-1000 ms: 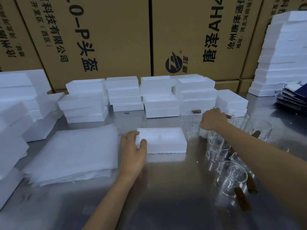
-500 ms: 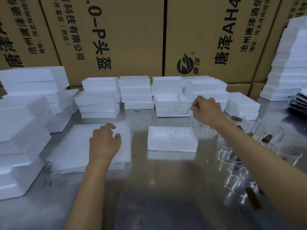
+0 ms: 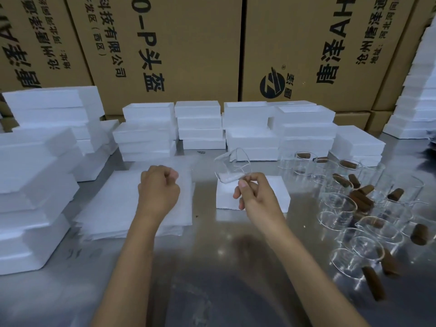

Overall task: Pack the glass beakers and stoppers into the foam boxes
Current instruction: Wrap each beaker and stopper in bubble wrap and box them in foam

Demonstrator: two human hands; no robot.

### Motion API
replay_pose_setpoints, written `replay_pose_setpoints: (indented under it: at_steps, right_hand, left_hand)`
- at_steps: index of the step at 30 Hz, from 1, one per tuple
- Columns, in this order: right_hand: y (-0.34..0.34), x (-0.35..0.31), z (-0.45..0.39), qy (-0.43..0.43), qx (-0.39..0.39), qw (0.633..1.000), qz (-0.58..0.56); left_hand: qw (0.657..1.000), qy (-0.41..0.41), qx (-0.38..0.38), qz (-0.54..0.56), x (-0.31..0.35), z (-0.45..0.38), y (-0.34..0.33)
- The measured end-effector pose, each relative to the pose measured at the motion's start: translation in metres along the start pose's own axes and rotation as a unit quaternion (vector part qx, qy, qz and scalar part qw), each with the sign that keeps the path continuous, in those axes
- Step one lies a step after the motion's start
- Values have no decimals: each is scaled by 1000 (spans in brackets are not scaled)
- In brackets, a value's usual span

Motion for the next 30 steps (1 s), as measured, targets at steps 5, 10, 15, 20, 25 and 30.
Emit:
replay_pose_setpoints:
  at_steps: [5,10,15,20,25,30]
  right_hand:
    - [5,-14,6,62,18,998,-12]
    - [15,-15,10,82,84,993,-9]
    - [26,-10,8,80,101,992,5]
    - [17,-6,10,118,26,965,234]
    - [9,-8,15,147,5,927,344]
    - [18,2,10,52,64,967,239]
  left_hand:
    - [990,-17,-66,124,29,14,-23]
    - [987,-49,-95,121,38,21,-39]
    - [984,-26,-143,103,32,26,-61]
    - [975,37,-61,209,22,22,-48]
    - [950,28,-41,309,32,25,-38]
    - [938,-53,-158,303,71,43,-52]
Point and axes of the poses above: each hand's wrist, its own z-axis away from the middle knuckle, its own y-axis out of the back of the hand, x = y × z, the point moved 8 cm from there along -z, towards the middle knuckle, and after that the axes turned 14 degrees about z, right-handed, at the moved point
